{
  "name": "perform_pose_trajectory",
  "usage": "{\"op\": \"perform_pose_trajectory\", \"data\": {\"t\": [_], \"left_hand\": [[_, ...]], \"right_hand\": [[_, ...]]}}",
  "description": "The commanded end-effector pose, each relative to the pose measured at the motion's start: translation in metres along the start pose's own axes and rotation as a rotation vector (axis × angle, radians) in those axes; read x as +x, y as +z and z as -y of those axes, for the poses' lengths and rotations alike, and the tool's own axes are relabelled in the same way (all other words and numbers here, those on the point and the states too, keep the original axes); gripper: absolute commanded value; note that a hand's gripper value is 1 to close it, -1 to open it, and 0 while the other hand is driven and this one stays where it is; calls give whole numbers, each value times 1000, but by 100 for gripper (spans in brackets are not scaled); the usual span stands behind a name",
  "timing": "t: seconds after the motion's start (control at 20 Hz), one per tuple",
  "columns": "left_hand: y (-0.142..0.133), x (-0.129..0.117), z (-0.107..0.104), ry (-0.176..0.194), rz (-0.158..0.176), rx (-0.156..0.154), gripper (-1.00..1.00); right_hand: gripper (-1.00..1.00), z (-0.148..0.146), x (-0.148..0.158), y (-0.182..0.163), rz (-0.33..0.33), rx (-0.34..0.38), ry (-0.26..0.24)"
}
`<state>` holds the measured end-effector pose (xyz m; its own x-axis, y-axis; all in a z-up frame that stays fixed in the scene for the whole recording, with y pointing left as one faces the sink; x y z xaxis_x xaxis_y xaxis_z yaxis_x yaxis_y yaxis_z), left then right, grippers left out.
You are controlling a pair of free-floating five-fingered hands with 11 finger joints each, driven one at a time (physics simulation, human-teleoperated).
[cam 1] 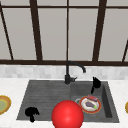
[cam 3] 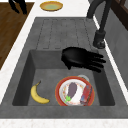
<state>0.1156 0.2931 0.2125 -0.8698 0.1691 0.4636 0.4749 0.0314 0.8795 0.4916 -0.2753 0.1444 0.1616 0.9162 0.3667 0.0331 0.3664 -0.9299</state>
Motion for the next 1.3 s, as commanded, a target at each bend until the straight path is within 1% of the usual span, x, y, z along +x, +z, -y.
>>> {"op": "perform_pose_trajectory", "data": {"t": [0.0,0.15,0.4,0.5,0.6,0.8,0.9,1.0,1.05,1.15,1.25], "left_hand": [[0,0,0,0,0,0,0],[0,0,0,0,0,0,0],[0,0,0,0,0,0,0],[0,0,0,0,0,0,0],[0,0,0,0,0,0,0],[0,0,0,0,0,0,0],[0,0,0,0,0,0,0],[0,0,0,0,0,0,0],[0,0,0,0,0,0,0],[0,0,0,0,0,0,0],[0,0,0,0,0,0,0]], "right_hand": [[-100,-4,-2,1,-93,71,93],[-100,-8,-3,2,-144,114,108],[-100,-11,-3,2,-228,179,157],[-100,-10,-3,2,-253,193,188],[-100,-19,0,-3,-274,196,194],[-100,-35,5,-4,-350,212,215],[-100,-45,9,-6,-381,206,217],[-100,-66,11,-16,-403,167,189],[-100,-74,11,-22,-415,153,190],[-100,-85,11,-35,-427,127,206],[-100,-98,6,-46,-439,121,215]]}}
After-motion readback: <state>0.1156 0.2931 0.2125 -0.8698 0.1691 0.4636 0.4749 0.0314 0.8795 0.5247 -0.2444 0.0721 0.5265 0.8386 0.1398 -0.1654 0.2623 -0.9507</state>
